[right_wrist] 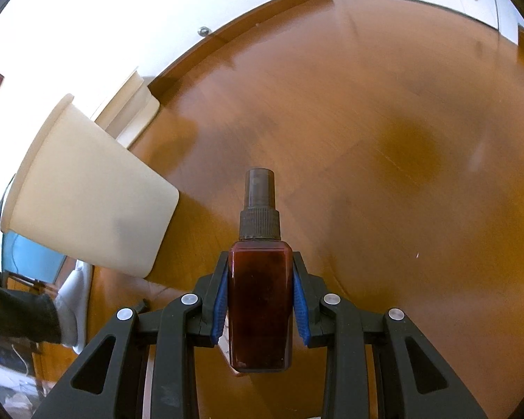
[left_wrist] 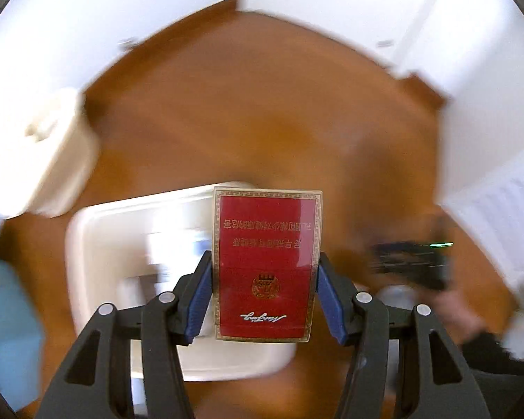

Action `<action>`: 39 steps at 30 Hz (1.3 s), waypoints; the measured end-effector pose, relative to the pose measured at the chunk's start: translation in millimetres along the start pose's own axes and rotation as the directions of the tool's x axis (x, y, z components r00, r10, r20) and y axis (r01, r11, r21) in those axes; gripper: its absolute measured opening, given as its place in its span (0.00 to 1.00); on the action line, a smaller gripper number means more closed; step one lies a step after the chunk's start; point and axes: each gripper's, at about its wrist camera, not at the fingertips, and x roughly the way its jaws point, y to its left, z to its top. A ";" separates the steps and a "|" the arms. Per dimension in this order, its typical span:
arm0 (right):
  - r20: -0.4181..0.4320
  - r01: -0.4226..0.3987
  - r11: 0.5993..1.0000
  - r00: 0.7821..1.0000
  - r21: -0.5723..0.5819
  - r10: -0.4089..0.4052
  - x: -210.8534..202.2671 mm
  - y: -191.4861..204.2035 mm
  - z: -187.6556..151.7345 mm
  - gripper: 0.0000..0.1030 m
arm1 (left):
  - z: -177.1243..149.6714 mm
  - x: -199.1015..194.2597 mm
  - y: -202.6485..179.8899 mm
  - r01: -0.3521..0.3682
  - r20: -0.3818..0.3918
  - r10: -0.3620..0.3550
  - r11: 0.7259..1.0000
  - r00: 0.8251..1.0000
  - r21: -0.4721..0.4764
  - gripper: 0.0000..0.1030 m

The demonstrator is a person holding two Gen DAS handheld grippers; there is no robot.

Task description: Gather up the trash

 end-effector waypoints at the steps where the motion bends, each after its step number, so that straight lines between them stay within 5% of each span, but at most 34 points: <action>1: 0.005 -0.002 1.000 1.000 0.003 0.002 -1.7 0.3 1.1 0.32 | -1.9 16.5 17.1 -0.063 -0.043 0.062 0.998 0.997 -0.017 0.53; 3: 0.021 -0.011 1.000 1.000 0.006 0.011 -5.1 4.5 8.3 0.32 | -11.6 59.9 47.1 -0.165 -0.154 0.160 0.986 0.975 -0.024 0.53; 6: 0.039 -0.022 0.999 0.999 -0.030 0.023 -9.5 19.1 18.4 0.32 | -29.5 115.4 63.3 -0.212 -0.248 0.206 0.977 0.947 0.003 0.53; 16: 0.054 -0.026 0.988 0.998 -0.152 0.035 -12.2 59.6 37.3 0.32 | -44.2 165.1 48.4 -0.292 -0.281 0.325 0.944 0.903 0.155 0.54; 20: 0.073 -0.038 0.982 0.996 -0.183 0.052 -16.2 72.5 43.6 0.32 | -55.9 177.3 40.6 -0.313 -0.259 0.352 0.932 0.899 0.181 0.83; 28: 0.117 -0.045 0.952 0.990 -0.302 0.084 -30.4 114.5 75.3 0.32 | -58.9 150.8 28.5 -0.332 -0.199 0.379 0.914 0.903 0.233 0.83; 34: 0.171 -0.119 0.890 0.962 -0.441 0.213 -50.4 193.1 126.8 0.32 | -58.0 103.5 39.3 -0.353 -0.148 0.394 0.904 0.907 0.241 0.84; 39: -0.011 -0.286 0.806 0.944 -0.519 0.329 -10.8 283.8 167.2 0.32 | -75.6 40.6 57.6 -0.368 -0.137 0.388 0.917 0.911 0.152 0.84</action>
